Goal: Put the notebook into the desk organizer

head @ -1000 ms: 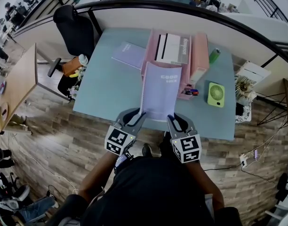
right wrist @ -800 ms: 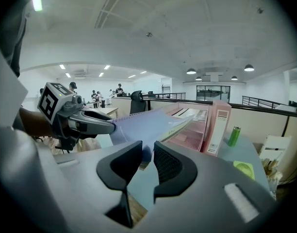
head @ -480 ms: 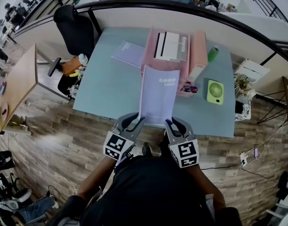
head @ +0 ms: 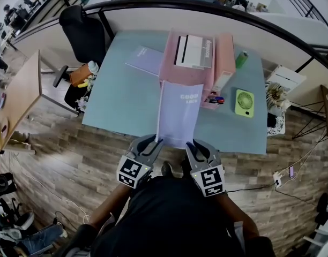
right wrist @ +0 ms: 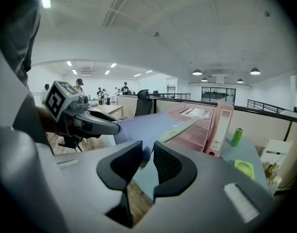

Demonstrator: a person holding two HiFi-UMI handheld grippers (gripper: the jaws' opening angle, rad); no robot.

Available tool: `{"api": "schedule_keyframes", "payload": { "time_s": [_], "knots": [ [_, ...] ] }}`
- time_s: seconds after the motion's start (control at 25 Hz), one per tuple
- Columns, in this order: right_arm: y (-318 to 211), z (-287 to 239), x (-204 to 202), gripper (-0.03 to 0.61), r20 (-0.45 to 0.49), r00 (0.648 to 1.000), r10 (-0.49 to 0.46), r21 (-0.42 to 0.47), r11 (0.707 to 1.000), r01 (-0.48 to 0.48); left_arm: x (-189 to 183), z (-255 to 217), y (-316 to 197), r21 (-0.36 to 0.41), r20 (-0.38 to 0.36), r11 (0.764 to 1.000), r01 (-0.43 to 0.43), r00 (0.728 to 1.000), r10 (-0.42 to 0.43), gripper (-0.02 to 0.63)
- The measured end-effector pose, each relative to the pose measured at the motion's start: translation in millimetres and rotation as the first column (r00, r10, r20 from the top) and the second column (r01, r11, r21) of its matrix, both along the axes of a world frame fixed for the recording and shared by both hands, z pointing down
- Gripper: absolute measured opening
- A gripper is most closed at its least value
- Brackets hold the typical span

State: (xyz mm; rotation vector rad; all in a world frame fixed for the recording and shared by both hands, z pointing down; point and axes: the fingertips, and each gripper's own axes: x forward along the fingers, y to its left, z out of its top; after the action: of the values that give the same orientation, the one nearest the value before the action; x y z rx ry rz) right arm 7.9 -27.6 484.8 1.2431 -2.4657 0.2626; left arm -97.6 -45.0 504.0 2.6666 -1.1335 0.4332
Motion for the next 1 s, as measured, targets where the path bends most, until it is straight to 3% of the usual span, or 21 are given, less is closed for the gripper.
{"api": "schedule_keyframes", "payload": {
  "time_s": [0.64, 1.0],
  "knots": [
    [7, 34, 0, 0.071, -0.011, 1.0, 0.002, -0.077, 0.997, -0.003, 1, 48, 11, -0.117, -0.01, 0.993, 0.003, 1.0, -0.004, 0.155],
    [3, 63, 6, 0.067, 0.004, 1.0, 0.031, -0.123, 0.992, -0.03, 4, 69, 7, -0.132, 0.02, 0.991, 0.026, 1.0, -0.023, 0.152]
  ]
}}
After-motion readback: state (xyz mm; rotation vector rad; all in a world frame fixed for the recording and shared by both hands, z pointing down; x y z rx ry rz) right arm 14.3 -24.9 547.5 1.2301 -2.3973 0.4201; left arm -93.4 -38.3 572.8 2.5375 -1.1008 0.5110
